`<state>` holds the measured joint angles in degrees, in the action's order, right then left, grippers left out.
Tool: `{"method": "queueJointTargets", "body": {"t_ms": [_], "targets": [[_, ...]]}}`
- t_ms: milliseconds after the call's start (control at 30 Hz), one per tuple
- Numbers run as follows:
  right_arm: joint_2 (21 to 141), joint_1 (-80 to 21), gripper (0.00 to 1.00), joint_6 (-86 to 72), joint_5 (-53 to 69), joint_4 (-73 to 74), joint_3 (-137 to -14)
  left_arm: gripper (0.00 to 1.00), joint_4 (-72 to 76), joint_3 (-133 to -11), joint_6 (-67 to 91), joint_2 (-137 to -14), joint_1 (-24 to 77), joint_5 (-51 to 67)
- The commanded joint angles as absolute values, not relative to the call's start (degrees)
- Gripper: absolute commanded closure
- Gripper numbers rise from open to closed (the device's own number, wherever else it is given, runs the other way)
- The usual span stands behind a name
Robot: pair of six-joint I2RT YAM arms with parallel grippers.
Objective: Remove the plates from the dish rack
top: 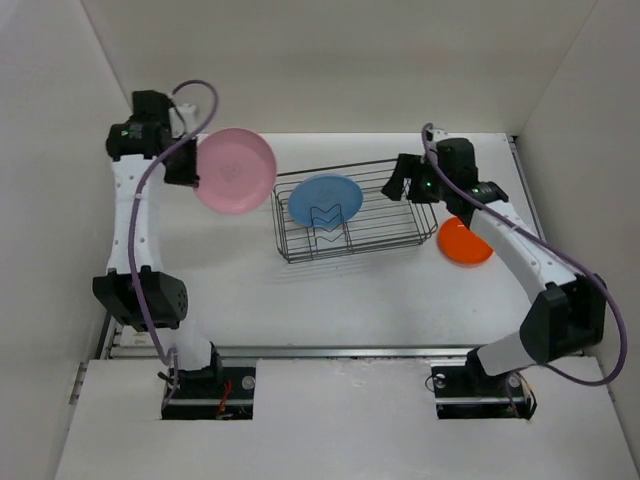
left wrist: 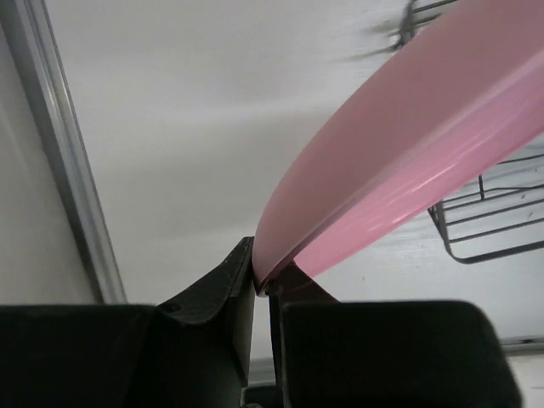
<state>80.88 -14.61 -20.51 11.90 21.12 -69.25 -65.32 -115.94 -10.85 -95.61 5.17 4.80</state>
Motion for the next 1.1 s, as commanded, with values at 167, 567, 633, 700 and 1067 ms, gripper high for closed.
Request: {"method": "queueJointTargets", "body": {"t_ms": [167,567,633,700,1067], "targets": [[95.52,-27.94,0.21,-8.53,2.39,24.87,-87.09,1.0,-73.37,-103.19,-10.97,-98.86,-14.41,29.71],[109.15,-35.5,0.48,-1.32,-6.32,25.31,-98.0,1.0,-73.04,-94.92,-16.87,-116.0,-19.16,25.66],[109.16,-36.12,0.62,-0.79,-8.51,25.31,-98.0,1.0,-73.04,-94.92,-16.87,-117.15,-19.16,24.18],[108.02,-36.65,0.62,-0.09,-12.29,25.31,-97.12,1.0,-73.04,-94.4,-17.48,-117.85,-19.16,23.47],[95.28,-38.32,0.36,0.44,-13.8,22.41,-89.82,0.48,-71.98,-94.39,-16.96,-119.71,-18.63,15.74]]}}
